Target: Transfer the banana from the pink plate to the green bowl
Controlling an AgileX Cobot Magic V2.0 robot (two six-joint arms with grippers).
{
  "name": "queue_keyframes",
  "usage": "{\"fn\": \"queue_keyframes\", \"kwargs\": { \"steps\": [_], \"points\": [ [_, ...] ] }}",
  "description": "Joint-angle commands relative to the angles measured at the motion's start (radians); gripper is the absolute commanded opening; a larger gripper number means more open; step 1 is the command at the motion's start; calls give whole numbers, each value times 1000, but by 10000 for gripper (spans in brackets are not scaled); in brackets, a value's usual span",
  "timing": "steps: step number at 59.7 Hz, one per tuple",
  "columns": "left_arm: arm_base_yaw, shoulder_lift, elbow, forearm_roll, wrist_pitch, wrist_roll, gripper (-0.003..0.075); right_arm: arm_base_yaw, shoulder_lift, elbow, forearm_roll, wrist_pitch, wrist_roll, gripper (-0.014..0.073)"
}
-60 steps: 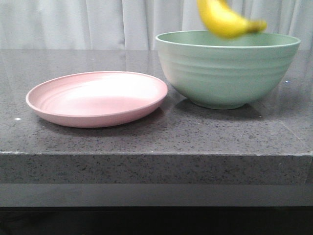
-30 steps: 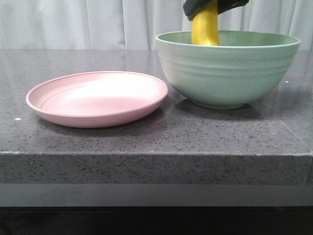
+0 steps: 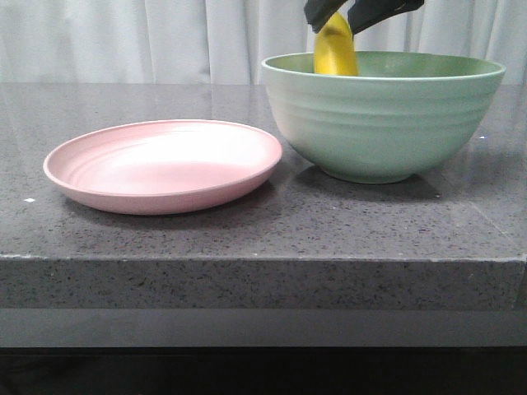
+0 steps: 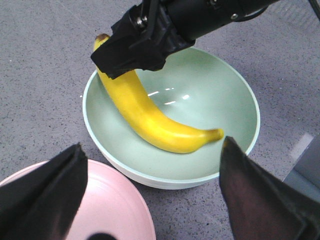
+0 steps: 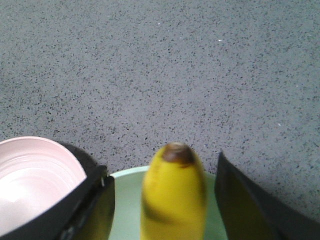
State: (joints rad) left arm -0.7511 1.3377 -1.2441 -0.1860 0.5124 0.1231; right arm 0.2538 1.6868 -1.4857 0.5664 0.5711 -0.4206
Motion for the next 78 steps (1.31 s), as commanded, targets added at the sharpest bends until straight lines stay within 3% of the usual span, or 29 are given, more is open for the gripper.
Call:
{"fn": "queue_keyframes", "kwargs": {
  "steps": [1,16,27,39,53,66,71,78],
  "points": [
    [18,-38,-32,-4,-62,-2,536,-17,-95,-39,17,-42,-8,464],
    [219,-95,-21,0,-62,-2,536,-103,-260,26,3,-51,-8,464],
    [401,-177,23,10,-61,-2,536,-155,-416,179,-41,-93,-11,464],
    [535,-291,118,12,-61,-2,533,-155,-602,377,-60,-196,-10,464],
    [567,-424,233,12,-69,-2,533,-155,-797,561,-60,-251,-10,464],
    [567,-459,261,12,-84,-2,530,-155,-860,603,-60,-295,-10,450],
    [567,-459,261,12,-84,-2,477,-155,-861,603,-60,-286,-10,370],
    [567,-459,261,12,-84,-2,294,-155,-861,603,-60,-269,-10,192]
  ]
}}
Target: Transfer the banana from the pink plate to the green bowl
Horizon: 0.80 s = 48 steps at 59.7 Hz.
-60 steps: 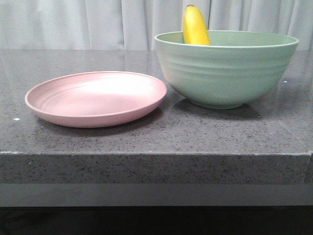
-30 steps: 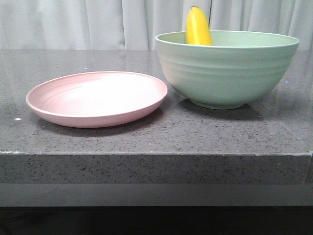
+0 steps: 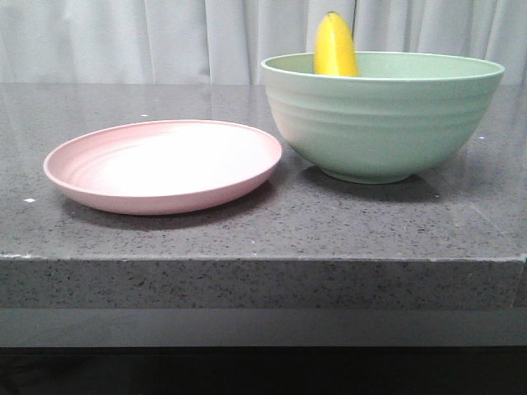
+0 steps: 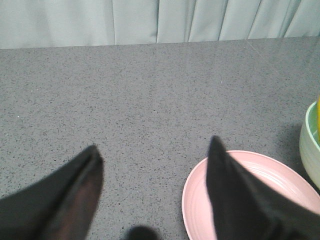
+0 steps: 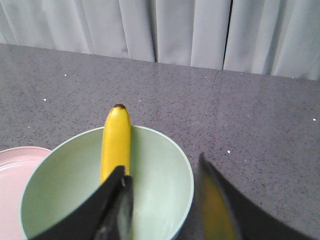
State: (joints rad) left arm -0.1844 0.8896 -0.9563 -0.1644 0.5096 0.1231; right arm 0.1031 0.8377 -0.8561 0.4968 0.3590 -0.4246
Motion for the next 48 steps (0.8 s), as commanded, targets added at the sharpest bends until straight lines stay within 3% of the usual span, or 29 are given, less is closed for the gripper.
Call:
{"fn": "queue_keyframes", "kwargs": {
  "steps": [1,11,20,32,48],
  "points": [
    [0,-11,-27,-10,-81,-2,270,-4,-12,-27,10,-57,-6,164],
    [0,-11,-27,-10,-84,-2,-13,-4,-12,-27,10,-57,-6,11],
    [0,-13,-27,-7,-88,-2,-20,-4,-23,-27,10,-55,-6,-93],
    [0,-74,13,3,-133,-2,-20,-4,-133,31,11,-46,-6,-85],
    [0,-298,244,6,-215,-2,-20,-4,-388,213,11,-80,-6,-85]
  ]
}}
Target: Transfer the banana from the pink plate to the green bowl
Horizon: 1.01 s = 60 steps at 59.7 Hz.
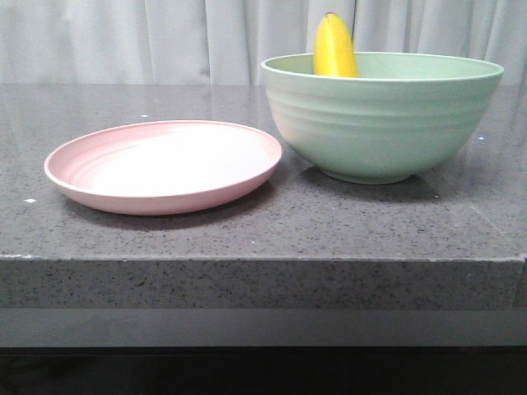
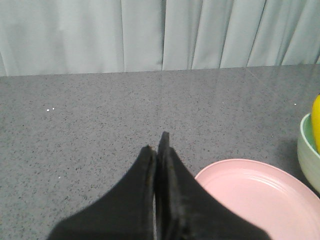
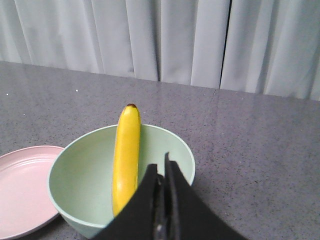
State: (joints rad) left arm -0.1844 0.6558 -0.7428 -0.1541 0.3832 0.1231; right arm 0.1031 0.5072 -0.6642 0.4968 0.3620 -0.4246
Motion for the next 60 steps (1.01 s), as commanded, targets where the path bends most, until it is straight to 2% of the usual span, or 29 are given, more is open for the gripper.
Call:
{"fn": "queue_keyframes", "kwargs": {
  "steps": [1,15,28,60],
  "points": [
    [0,-77,43,-5,-89,-2,-20,-4,-77,30,11,-83,-6,-87],
    [0,-326,241,-14,-85,-2,-20,-4,-285,188,11,-75,-6,-87],
    [0,-499,337,-16,-82,-2,-20,-4,-350,233,11,-67,-6,-87],
    [0,-518,356,-16,-75,-2,-20,-4,-350,233,11,-59,-6,-87]
  ]
}}
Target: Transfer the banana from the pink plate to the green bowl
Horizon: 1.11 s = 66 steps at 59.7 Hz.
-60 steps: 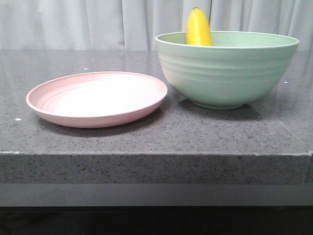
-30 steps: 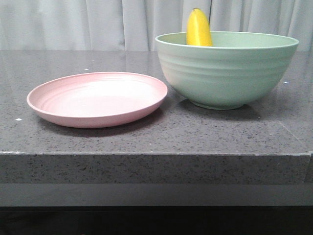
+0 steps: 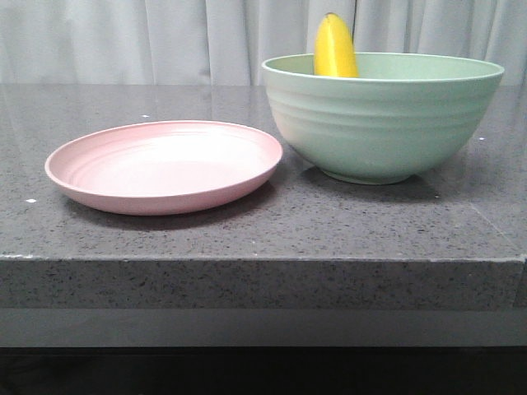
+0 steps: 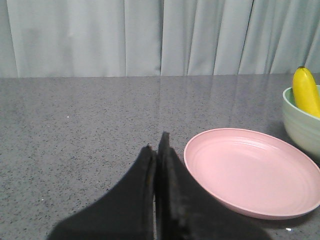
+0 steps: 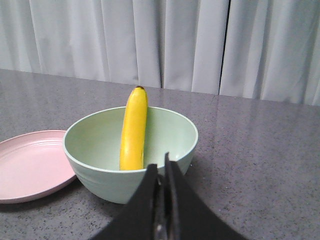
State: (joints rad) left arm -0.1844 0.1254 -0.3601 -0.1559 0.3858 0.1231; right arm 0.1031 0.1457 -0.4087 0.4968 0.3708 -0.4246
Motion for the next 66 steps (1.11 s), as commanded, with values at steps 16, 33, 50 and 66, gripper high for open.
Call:
{"fn": "queue_keyframes", "kwargs": {
  "steps": [16,33,50,66],
  "points": [
    [62,-107,49,-3,-84,-2,-20,-4,12,-22,11,-68,-6,-87],
    [126,-150,220,13,-143,-2,-20,-4,13,-22,11,-67,-6,-87],
    [126,-150,370,11,-313,-2,-20,-4,13,-22,11,-67,-6,-87],
    [126,-150,370,-6,-325,-2,-20,-4,13,-21,11,-68,-6,-87]
  ]
}}
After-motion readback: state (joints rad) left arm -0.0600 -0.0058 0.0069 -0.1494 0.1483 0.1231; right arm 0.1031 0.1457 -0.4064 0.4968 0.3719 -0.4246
